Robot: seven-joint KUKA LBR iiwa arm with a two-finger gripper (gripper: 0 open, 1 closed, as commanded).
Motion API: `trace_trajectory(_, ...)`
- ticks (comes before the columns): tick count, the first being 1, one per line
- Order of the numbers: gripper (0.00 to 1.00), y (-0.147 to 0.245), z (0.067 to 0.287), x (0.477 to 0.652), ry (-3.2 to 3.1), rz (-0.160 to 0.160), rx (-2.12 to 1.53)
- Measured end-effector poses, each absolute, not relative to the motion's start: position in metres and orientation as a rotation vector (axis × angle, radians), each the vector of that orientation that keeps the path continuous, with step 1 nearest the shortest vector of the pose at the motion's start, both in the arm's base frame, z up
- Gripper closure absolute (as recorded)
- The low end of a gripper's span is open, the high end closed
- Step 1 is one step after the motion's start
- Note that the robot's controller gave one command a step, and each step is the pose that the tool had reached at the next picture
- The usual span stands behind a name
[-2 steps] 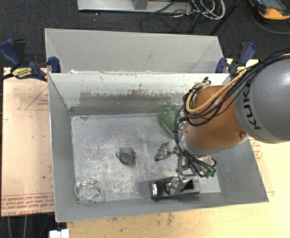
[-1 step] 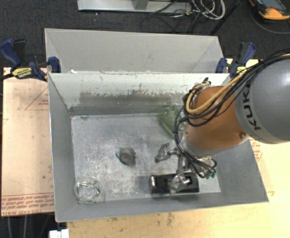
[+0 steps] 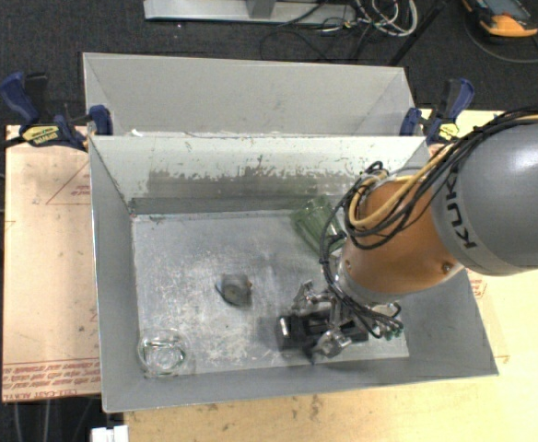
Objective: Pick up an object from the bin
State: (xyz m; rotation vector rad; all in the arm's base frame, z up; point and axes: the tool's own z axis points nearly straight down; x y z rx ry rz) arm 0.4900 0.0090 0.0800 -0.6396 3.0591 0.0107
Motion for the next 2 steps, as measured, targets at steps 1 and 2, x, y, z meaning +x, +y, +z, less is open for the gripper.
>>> trace_trajectory(1,1.00,0.009,0.080,0.490,3.059,0.011,-0.640)
trace_trajectory(2,1.00,0.014,0.220,0.490,3.068,0.002,-0.687)
